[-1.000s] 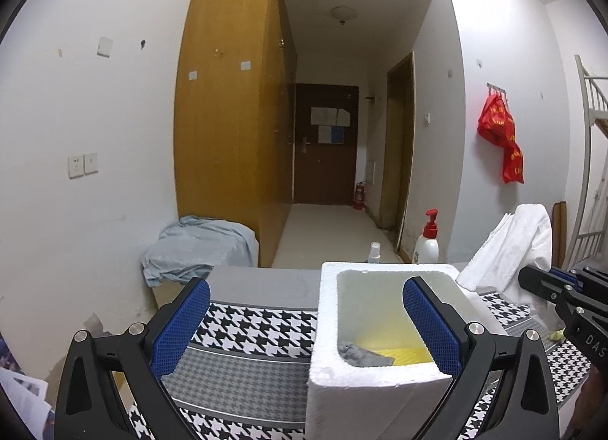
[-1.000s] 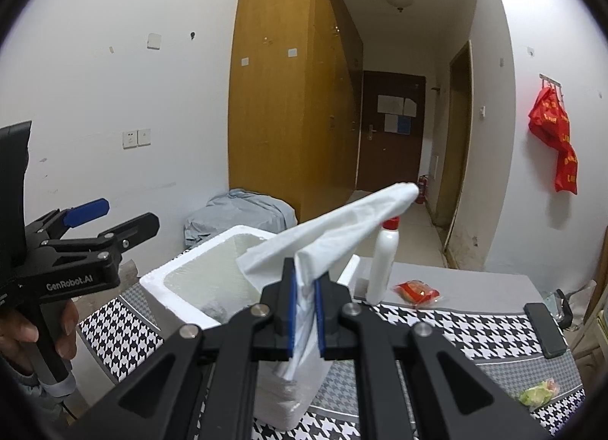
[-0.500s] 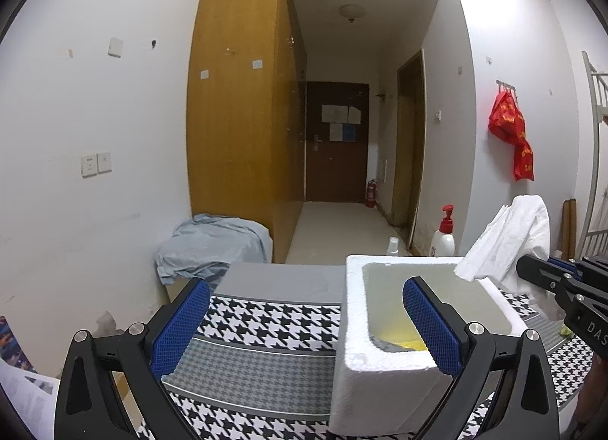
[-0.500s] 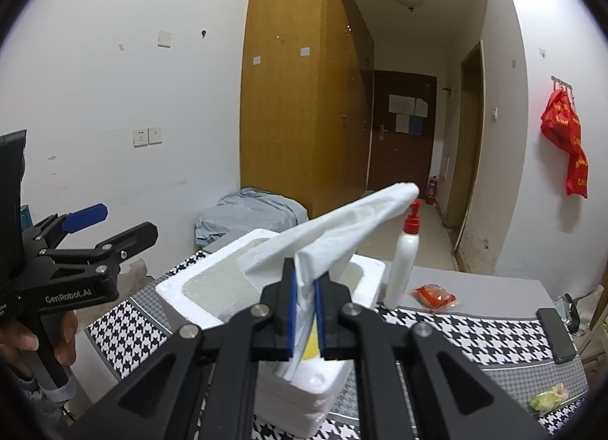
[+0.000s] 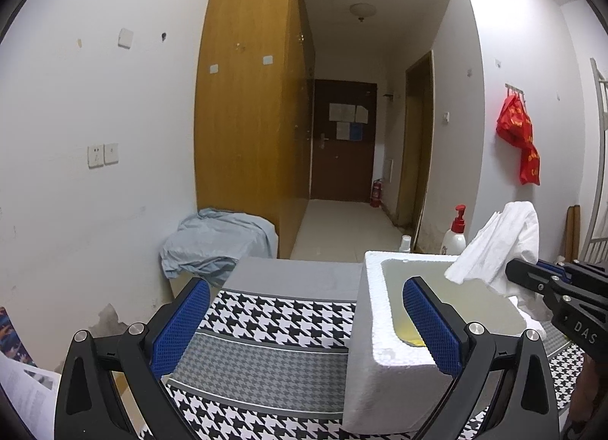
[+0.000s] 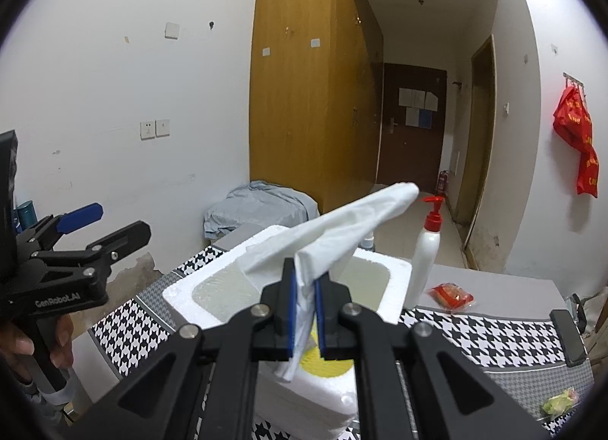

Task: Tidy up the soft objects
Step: 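Lower the white cloth into the white foam box and open the right tool, then withdraw both tools from the foam box back over the table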

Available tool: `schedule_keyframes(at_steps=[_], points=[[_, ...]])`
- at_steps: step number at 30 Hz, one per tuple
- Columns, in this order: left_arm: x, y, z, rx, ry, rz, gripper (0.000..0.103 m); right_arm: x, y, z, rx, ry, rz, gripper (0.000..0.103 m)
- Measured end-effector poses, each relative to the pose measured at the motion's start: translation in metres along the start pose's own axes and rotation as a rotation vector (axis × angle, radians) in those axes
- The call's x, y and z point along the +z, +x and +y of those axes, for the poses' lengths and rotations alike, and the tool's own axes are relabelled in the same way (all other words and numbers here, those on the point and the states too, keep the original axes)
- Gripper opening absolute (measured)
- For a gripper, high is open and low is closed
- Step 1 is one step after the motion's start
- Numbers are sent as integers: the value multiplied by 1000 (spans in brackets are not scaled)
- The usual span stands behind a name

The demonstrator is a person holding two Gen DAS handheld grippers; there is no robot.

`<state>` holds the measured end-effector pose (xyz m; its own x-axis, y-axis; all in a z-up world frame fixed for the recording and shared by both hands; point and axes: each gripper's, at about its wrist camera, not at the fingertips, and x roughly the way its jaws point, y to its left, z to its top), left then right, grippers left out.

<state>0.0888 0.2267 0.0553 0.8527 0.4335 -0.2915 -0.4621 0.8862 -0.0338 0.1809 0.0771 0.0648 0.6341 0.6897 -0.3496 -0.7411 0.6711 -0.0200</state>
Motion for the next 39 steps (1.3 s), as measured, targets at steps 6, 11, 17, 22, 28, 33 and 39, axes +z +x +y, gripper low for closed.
schedule_keyframes(at_steps=[6, 11, 17, 22, 28, 33, 39], points=[[-2, 2, 2, -5, 1, 4, 102, 1, 12, 0, 18, 20, 31, 11], [-2, 2, 9, -3, -11, -2, 102, 2, 20, 4, 31, 24, 55, 12], [-2, 3, 11, -4, -23, -2, 102, 4, 25, 9, 32, 16, 64, 12], [-3, 3, 11, -7, -20, -1, 102, 2, 32, 8, 34, 28, 80, 27], [-5, 4, 11, -10, -20, 3, 102, 1, 32, 6, 38, 41, 77, 70], [-4, 3, 10, -11, -14, 3, 102, 1, 27, 5, 45, 44, 62, 80], [-4, 2, 10, -10, -13, 3, 102, 2, 23, 3, 51, 51, 50, 80]])
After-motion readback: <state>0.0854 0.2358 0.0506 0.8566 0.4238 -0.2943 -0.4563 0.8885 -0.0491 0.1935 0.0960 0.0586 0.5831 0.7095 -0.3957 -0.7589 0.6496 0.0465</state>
